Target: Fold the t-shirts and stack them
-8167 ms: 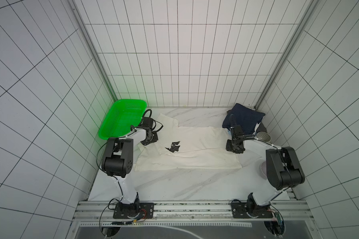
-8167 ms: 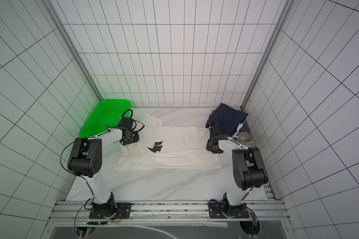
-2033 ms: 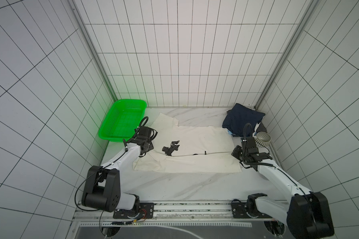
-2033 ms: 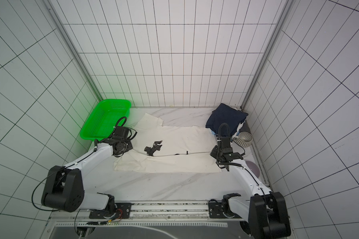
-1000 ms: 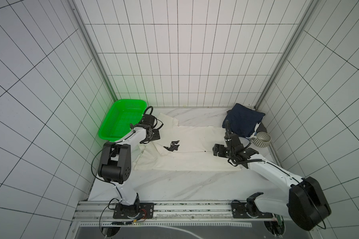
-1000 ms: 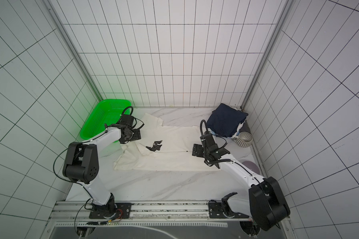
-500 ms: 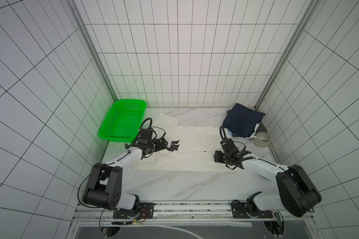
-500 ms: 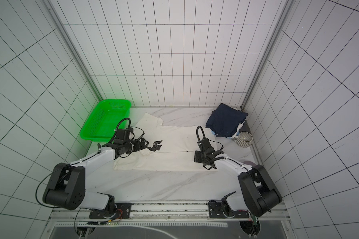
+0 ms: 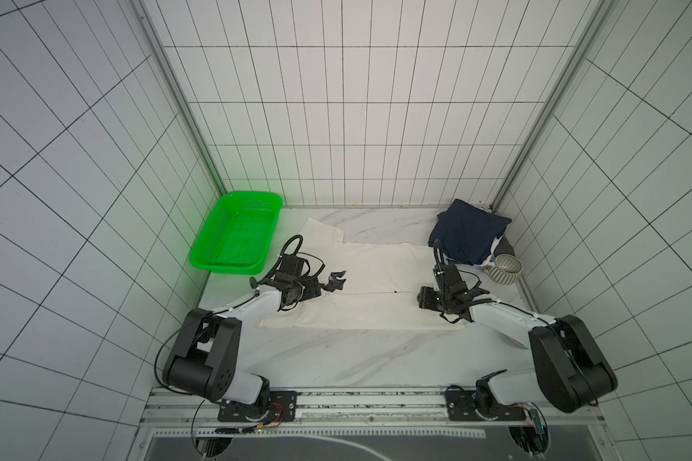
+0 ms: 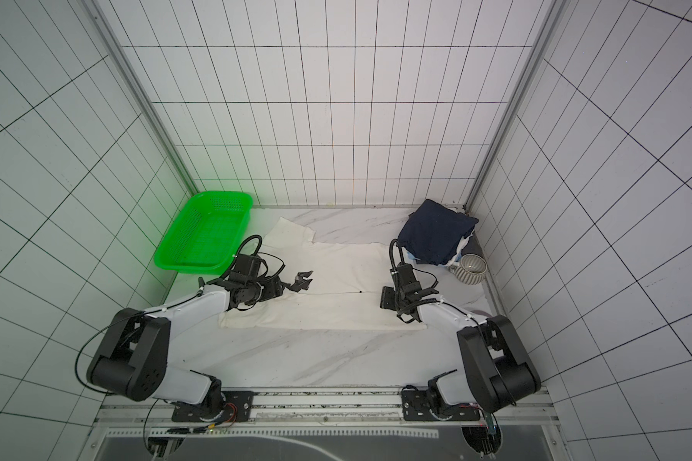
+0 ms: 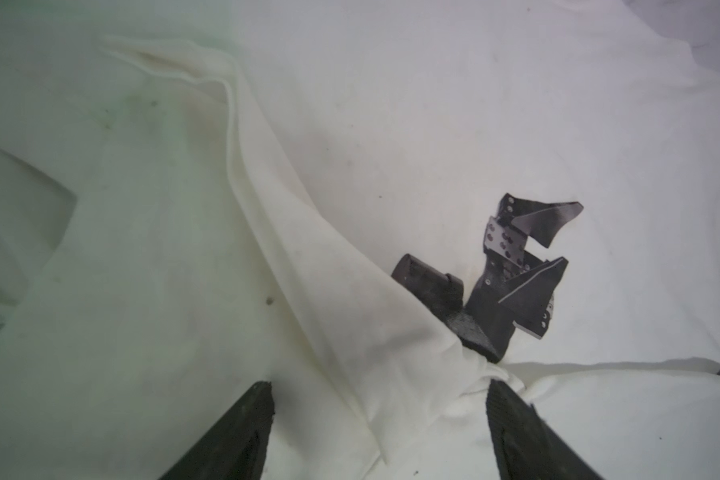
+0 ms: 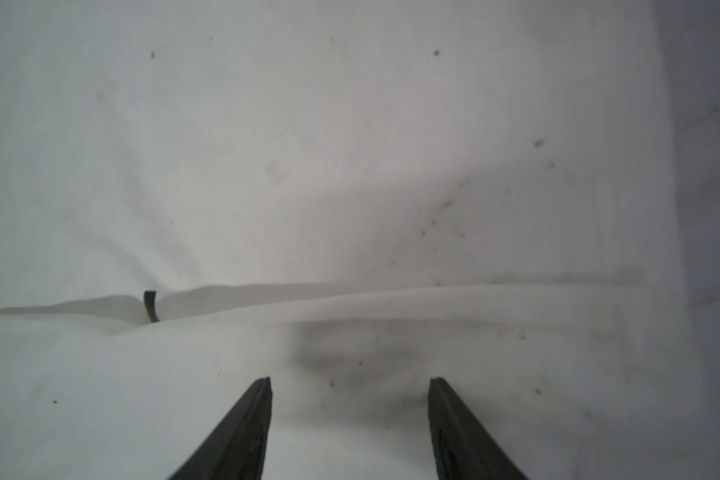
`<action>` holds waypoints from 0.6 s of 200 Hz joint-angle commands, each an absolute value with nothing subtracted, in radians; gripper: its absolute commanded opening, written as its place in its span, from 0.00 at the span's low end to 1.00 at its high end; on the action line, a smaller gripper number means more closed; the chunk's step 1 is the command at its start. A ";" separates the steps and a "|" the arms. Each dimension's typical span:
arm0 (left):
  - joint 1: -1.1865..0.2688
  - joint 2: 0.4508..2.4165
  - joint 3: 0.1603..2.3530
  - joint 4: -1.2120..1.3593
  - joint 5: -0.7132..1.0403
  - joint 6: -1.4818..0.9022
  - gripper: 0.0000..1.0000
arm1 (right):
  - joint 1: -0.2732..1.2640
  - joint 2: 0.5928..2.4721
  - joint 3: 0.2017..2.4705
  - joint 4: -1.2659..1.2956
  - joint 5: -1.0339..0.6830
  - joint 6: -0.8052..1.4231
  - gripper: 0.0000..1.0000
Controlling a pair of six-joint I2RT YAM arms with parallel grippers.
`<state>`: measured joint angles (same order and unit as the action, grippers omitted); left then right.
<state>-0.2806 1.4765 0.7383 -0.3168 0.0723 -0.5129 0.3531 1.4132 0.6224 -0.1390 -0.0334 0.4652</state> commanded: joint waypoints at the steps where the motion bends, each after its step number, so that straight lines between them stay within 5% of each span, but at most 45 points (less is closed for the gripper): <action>1: -0.289 1.539 0.785 -0.304 0.042 -0.501 0.56 | 0.345 1.433 0.577 -0.116 -0.057 0.450 0.62; 11: -0.302 1.566 0.821 -0.316 0.029 -0.495 0.42 | 0.346 1.438 0.577 -0.111 -0.067 0.449 0.62; 34: -0.324 1.607 0.882 -0.353 -0.024 -0.477 0.41 | 0.344 1.436 0.571 -0.110 -0.060 0.446 0.62; 61: -0.326 1.641 0.918 -0.373 -0.035 -0.460 0.27 | 0.333 1.428 0.574 -0.112 -0.068 0.445 0.62; 110: -0.341 1.654 0.983 -0.445 -0.099 -0.425 0.31 | 0.330 1.436 0.574 -0.106 -0.076 0.435 0.62; 120: -0.344 1.674 0.997 -0.443 -0.086 -0.418 0.24 | 0.330 1.444 0.575 -0.106 -0.078 0.433 0.61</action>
<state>-0.3359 1.6352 0.9619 -0.4206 -0.0540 -0.4465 0.3397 1.4261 0.6178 -0.1104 -0.0669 0.4503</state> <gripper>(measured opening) 0.285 0.617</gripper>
